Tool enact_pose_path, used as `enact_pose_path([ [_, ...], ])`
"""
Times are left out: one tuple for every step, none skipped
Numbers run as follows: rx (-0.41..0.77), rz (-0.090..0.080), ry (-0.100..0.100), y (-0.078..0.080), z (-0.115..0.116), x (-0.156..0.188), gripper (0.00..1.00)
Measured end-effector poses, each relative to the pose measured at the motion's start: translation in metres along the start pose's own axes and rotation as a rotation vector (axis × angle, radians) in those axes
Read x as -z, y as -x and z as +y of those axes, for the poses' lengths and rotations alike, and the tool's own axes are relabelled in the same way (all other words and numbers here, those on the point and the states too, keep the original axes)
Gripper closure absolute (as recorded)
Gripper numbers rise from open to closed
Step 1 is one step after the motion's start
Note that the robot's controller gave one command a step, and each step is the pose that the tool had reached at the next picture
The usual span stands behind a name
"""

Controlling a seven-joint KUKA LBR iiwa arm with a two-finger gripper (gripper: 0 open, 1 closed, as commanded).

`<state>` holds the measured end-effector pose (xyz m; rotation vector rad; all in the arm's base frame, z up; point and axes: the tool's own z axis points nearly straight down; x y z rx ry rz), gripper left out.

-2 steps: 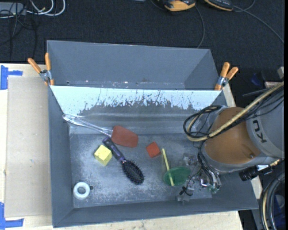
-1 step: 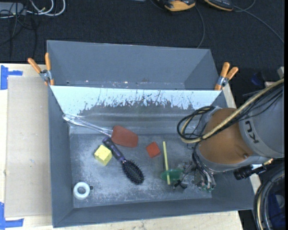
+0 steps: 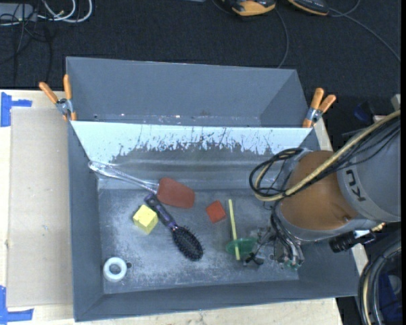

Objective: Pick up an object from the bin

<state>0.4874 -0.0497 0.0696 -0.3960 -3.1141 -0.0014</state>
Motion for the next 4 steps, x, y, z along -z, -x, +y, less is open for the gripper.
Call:
enact_pose_path([
  [0.0, 0.009, -0.001, -0.003, -0.001, 0.012, 1.0],
  [0.001, 0.004, 0.0, -0.001, -0.001, 0.034, 1.0],
  [0.001, 0.003, 0.0, -0.001, 0.0, 0.048, 1.0],
  [0.002, 0.002, 0.0, -0.001, 0.0, 0.06, 1.0],
])
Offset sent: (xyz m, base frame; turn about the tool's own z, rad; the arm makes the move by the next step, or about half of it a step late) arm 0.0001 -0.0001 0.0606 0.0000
